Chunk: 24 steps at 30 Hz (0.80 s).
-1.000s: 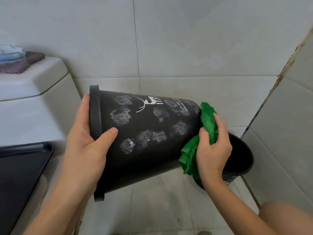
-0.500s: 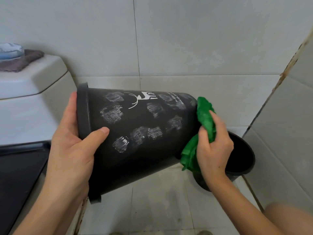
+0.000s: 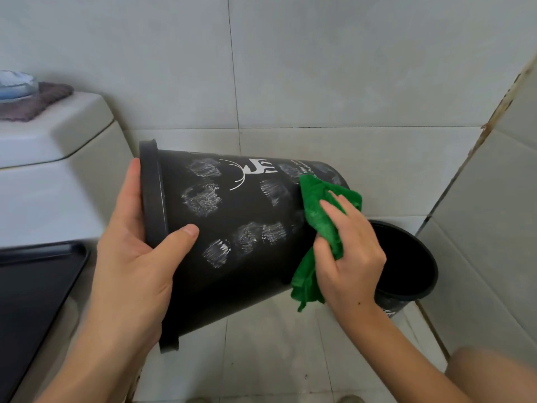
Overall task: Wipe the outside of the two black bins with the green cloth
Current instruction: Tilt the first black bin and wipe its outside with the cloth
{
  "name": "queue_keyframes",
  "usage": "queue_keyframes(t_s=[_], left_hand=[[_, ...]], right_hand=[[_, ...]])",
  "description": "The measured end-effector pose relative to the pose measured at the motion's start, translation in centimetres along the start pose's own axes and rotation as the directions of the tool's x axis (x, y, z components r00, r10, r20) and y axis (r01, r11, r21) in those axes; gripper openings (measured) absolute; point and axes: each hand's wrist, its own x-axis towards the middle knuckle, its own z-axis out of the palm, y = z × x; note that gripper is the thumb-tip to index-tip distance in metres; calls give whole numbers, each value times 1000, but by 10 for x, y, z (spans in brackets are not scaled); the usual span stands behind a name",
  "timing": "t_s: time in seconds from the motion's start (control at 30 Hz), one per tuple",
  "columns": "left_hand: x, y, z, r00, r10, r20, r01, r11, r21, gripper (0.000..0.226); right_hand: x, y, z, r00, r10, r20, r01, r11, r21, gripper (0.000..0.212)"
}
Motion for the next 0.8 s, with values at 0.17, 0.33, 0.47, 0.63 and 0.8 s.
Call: queue_keyframes(t_s=[0.17,0.33,0.47,0.63,0.8], left_hand=[[-2,-8,5,1000,1,24,-1,1000,0,81],[-3,-10,4,1000,0,-13,-1,1000,-21,81],[-5,-8,7,1000,21,6,-21,999,-25,82],[-3,-9,13,999,41,15,-41,999,-31,80],[-2,-10,12,999,25,-19,-26,999,-44,79]], right_hand=[[-11,-20,1,994,-86,70,82,995,55,38],[-11,-11,-1,982,-168,84,158,981,112,38],[-11,-5,3,999,-18,35,14,994,104,40],[-24,-25,5,969,-205,139,161,948,273,46],[-15,-12,2,936,-299,186,240,928,285,49]])
